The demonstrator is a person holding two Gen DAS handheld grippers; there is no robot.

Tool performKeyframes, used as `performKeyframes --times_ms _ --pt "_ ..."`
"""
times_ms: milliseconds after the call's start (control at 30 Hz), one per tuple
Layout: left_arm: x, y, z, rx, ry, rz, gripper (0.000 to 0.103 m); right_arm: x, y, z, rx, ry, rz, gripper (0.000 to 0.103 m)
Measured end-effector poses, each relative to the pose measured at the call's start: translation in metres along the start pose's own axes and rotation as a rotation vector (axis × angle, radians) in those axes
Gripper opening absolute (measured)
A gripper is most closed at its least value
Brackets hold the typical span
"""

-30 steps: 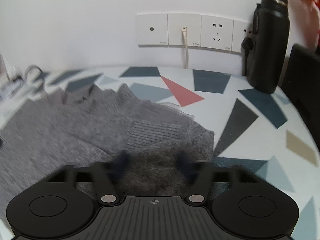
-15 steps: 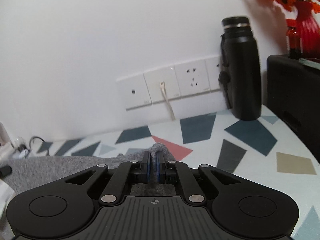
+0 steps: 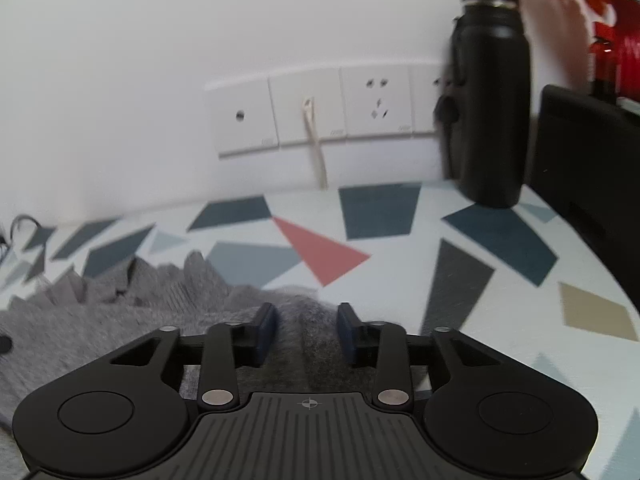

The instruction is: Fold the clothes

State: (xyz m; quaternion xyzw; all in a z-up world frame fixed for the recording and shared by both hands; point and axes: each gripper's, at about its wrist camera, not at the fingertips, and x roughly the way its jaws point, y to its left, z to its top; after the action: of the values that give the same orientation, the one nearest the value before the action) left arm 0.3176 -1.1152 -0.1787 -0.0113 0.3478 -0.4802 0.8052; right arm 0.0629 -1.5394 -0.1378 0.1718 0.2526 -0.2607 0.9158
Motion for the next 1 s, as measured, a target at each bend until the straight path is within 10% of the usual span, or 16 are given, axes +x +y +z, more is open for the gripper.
performKeyframes --times_ms 100,400,567,800,1000 --pt "-0.012 0.003 0.0 0.001 -0.014 -0.015 0.045 -0.025 -0.009 -0.004 -0.04 0.008 0.004 0.053" --pt "-0.051 0.002 -0.019 0.112 0.036 -0.001 0.047 -0.067 -0.027 -0.046 -0.046 0.117 0.09 0.049" --pt "-0.049 0.004 -0.03 0.082 0.047 0.016 0.047 -0.06 -0.048 -0.044 0.165 0.041 0.14 0.048" --pt "-0.043 -0.003 -0.015 0.062 -0.042 0.056 0.051 -0.017 -0.05 -0.024 0.212 0.047 0.034 0.047" --pt "-0.017 -0.007 -0.013 0.102 -0.012 0.094 0.051 0.001 -0.038 -0.017 0.07 0.078 -0.036 0.007"
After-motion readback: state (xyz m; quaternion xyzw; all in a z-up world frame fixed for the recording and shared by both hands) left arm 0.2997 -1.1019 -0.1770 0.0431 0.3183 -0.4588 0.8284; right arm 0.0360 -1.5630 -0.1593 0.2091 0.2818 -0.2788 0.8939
